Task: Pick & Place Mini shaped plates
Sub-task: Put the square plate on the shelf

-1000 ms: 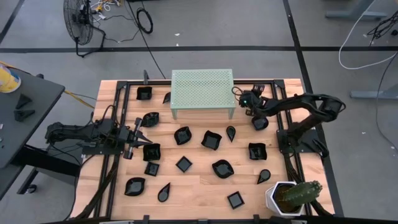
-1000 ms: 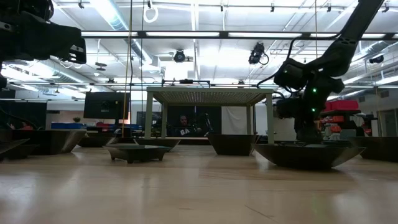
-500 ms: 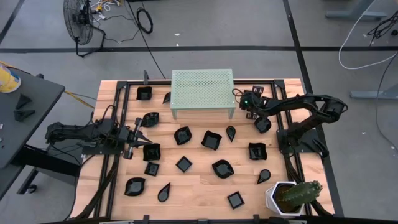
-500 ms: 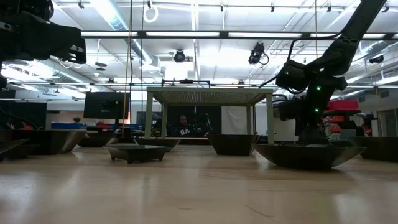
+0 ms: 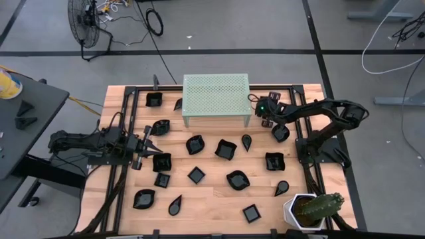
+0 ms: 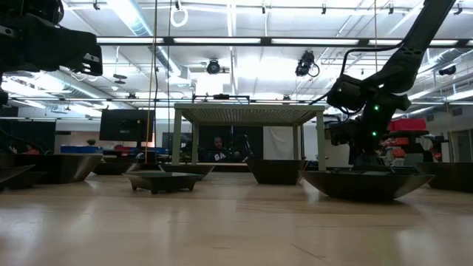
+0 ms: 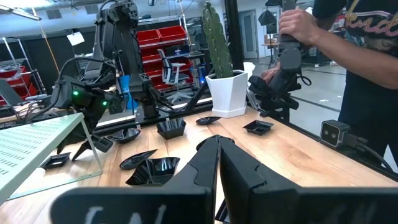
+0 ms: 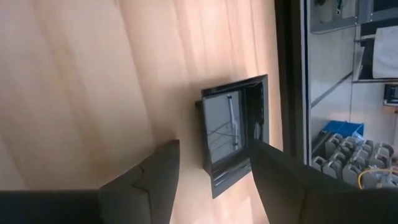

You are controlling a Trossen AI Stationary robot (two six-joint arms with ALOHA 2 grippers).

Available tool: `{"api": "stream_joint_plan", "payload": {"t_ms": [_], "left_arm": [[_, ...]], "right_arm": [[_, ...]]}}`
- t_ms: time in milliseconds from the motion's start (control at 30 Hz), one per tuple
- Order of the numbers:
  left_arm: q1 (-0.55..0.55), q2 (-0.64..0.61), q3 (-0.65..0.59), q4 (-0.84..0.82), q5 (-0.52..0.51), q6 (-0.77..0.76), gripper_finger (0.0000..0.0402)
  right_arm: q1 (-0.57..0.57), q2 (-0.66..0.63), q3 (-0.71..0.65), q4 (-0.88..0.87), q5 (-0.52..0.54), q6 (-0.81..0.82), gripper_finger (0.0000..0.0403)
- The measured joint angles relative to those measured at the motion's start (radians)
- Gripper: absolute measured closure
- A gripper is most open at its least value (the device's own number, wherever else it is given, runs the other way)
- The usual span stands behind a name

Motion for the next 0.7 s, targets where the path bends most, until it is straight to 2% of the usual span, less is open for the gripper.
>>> {"api": "stream_joint_plan", "payload": {"t_ms": [167,500,700], "left_arm": [[0.000,0.000,0.000,0.000,0.000,0.000,0.0378],[0.000,0.000,0.000,0.000,0.000,0.000,0.0378],[0.000,0.000,0.000,0.000,0.000,0.000,0.0378]], "right_arm": [[-0.003,0.001,0.000,-0.001,-0.001,0.000,0.0215],[-0.004,0.002,0.000,-0.011,-0.001,-0.003,0.0298],[-0.004,0.002,0.000,-0.012,0.000,-0.008,0.0330]]}}
